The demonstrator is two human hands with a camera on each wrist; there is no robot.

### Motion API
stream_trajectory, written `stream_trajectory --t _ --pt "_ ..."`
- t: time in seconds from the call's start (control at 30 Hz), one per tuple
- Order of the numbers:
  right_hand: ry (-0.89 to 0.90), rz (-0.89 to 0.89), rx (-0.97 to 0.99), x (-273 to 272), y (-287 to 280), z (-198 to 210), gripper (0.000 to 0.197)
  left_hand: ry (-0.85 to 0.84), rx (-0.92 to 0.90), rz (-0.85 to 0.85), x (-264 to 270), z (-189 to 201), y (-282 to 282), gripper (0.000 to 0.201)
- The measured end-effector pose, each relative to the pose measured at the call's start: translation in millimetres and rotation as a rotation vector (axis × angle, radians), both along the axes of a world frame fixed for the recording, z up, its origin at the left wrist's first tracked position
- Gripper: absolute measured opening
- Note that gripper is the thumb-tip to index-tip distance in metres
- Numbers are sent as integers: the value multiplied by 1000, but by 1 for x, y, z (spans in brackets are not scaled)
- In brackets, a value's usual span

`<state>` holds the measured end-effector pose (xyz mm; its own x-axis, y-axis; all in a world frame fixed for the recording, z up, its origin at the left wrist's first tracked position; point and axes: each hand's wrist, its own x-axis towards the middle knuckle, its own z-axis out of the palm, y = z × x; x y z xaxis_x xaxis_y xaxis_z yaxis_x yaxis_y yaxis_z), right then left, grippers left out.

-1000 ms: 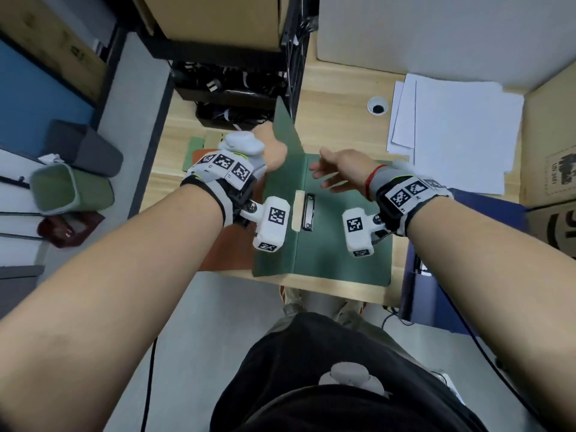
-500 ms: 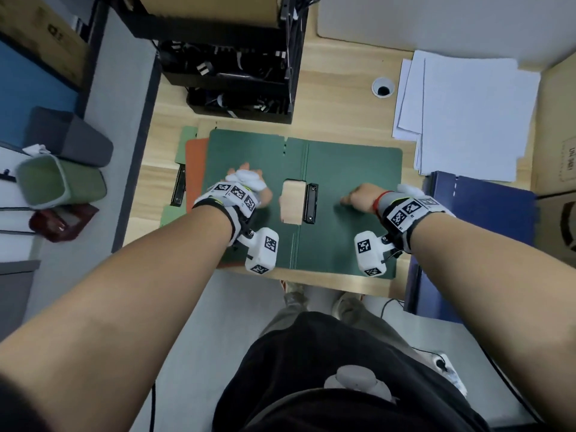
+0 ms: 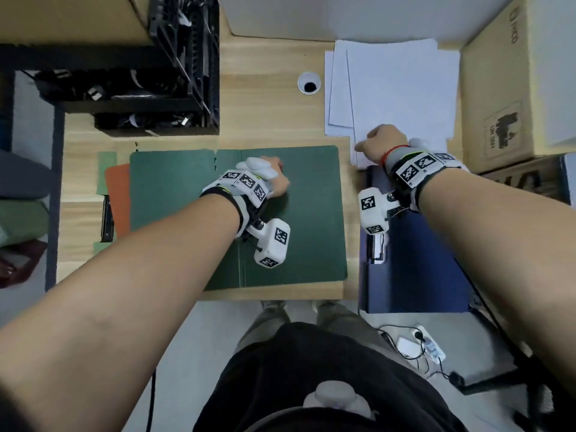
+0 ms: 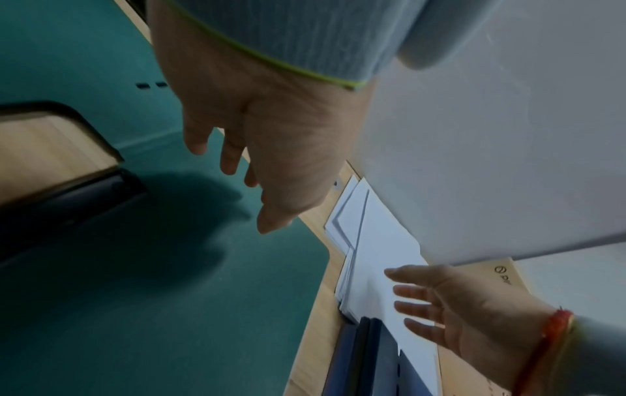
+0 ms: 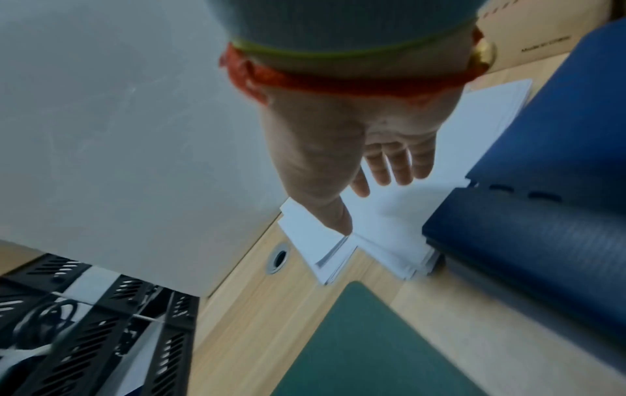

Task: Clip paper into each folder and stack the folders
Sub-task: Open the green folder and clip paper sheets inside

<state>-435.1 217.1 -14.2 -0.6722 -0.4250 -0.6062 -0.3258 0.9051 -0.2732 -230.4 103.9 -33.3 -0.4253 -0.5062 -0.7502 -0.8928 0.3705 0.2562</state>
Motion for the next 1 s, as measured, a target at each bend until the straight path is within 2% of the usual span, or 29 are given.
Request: stream_trajectory --t 0.1,0.27,0.47,0.63,0.77,1.0 --pt "43 -14 61 -25 2 -7 52 -33 49 -60 -27 -8 10 41" --pt "116 31 48 -41 -15 -26 54 -61 -67 -153 -32 -32 24 64" --pt "149 45 70 -49 -46 -44 62 -90 -183 -204 -41 -36 24 63" --pt "194 127 182 -49 -58 -49 61 -142 -125 -263 -44 -33 9 61" --pt "208 144 196 -47 -60 -56 56 -113 -108 -267 -39 -35 12 68" --pt "199 146 154 -48 -59 -54 20 -90 -98 -271 -28 -44 14 85"
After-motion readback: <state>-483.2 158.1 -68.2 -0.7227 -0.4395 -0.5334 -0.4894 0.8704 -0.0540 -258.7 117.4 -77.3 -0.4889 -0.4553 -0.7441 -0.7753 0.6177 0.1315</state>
